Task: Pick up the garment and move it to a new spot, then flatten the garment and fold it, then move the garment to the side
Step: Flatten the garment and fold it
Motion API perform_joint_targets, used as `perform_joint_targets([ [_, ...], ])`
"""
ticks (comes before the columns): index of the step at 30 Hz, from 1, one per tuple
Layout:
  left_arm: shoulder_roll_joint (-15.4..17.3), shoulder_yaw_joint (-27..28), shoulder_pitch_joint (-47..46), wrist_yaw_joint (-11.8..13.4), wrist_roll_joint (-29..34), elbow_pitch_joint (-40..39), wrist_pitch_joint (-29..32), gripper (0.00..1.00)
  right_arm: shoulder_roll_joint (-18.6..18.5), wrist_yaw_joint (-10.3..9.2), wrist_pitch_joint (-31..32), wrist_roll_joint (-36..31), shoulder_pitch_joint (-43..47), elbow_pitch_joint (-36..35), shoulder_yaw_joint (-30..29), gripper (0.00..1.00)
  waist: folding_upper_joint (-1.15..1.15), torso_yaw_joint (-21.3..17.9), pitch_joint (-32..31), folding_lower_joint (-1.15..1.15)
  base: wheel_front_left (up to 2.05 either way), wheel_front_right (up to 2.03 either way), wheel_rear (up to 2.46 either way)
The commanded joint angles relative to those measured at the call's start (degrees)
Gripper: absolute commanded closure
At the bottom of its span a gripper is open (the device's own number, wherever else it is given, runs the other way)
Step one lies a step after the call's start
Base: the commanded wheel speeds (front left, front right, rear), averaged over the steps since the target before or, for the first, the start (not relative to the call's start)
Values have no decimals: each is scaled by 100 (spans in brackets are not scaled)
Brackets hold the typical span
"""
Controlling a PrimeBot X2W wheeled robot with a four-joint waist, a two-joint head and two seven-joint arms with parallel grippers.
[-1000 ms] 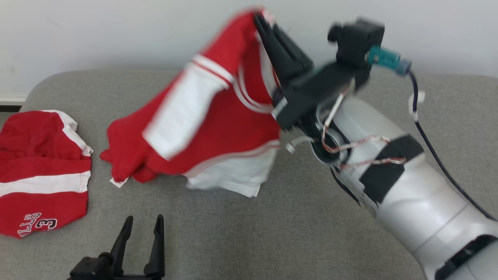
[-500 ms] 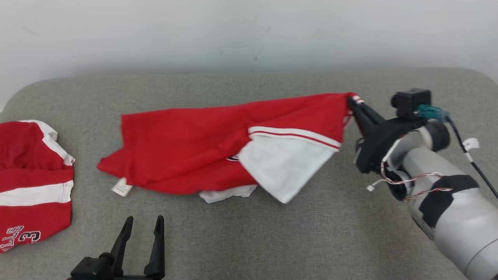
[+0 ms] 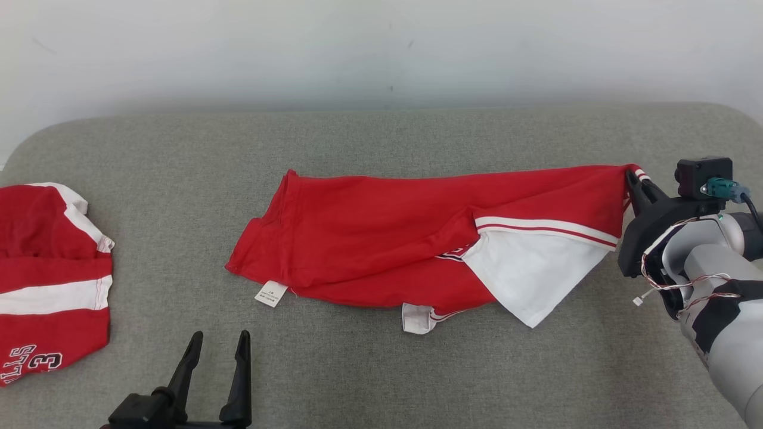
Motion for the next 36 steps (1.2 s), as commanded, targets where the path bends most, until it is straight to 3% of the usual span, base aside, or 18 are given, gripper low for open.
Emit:
perform_joint_targets([
  [1,1,20,-41,-19,74,-8,-5,0,-25,-15,-37,-112,5,22,-54,100,0,10,13,0,0,0,0],
  [2,2,22,-50,-21,70,-6,-5,0,-90,-15,-41,-194,42,25,-101,100,0,14,23,0,0,0,0],
  [3,1,22,-64,-22,73,-2,-5,0,-118,-15,-44,-264,87,29,-150,64,0,19,31,0,0,0,0],
  [4,1,23,-79,-25,77,3,-5,0,-77,-15,-45,-307,158,29,-212,0,0,24,39,0,0,0,0],
  [13,2,87,-55,-24,89,61,-5,0,112,-15,430,-588,704,27,-786,0,0,18,-88,0,0,0,0],
  [18,1,162,58,-19,60,69,-5,0,264,-15,234,-765,980,23,-1049,0,0,-77,-239,0,0,0,0],
  [30,2,147,245,40,-17,46,-5,0,1181,-15,104,-534,1937,-116,-1309,0,0,-214,-461,0,0,0,0],
  [36,2,137,236,35,12,4,-5,0,1336,-15,272,-427,1950,-80,-1419,0,0,-158,-399,0,0,0,0],
])
